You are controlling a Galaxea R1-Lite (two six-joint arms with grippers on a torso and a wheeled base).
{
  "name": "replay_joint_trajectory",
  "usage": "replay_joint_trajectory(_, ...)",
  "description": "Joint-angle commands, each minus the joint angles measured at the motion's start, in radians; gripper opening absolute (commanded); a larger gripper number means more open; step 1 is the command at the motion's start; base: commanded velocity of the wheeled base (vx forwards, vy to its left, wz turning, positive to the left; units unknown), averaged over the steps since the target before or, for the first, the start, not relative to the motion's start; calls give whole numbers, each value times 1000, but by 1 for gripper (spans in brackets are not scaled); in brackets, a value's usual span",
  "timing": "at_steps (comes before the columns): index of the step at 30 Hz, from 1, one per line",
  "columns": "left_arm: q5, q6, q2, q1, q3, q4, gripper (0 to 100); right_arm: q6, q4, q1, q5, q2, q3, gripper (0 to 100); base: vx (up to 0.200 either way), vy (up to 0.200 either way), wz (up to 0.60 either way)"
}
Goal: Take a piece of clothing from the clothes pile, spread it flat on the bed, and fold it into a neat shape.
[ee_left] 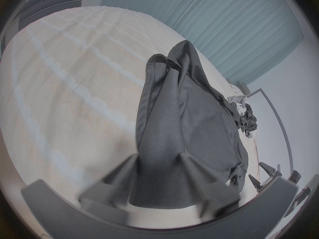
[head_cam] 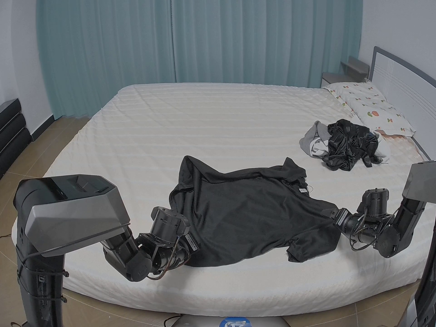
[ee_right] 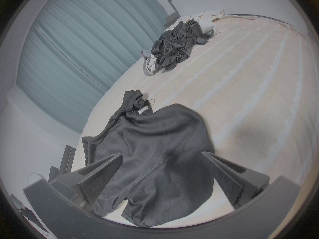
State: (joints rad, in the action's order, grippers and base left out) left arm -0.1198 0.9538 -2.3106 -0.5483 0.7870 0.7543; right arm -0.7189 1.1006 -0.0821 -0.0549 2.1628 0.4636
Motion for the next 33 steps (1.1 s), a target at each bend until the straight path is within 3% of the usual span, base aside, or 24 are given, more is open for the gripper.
replay_joint_trajectory(1,-1,-1,-3,1,-18,0,0,6,-2,5,-3,-20,-74,100,0,0,0)
replay_joint_trajectory(13,3,-7,120,51,-114,-24,0,7,2,33,-28,20,-114,100,0,0,0)
replay_joint_trajectory(19,2,-60,204,73,-141,-162,0,-2,5,33,-33,62,-97,100,0,0,0)
replay_joint_trajectory(33,11,-50,180,136,-107,-135,0,-39,208,5,-46,180,-51,100,0,0,0)
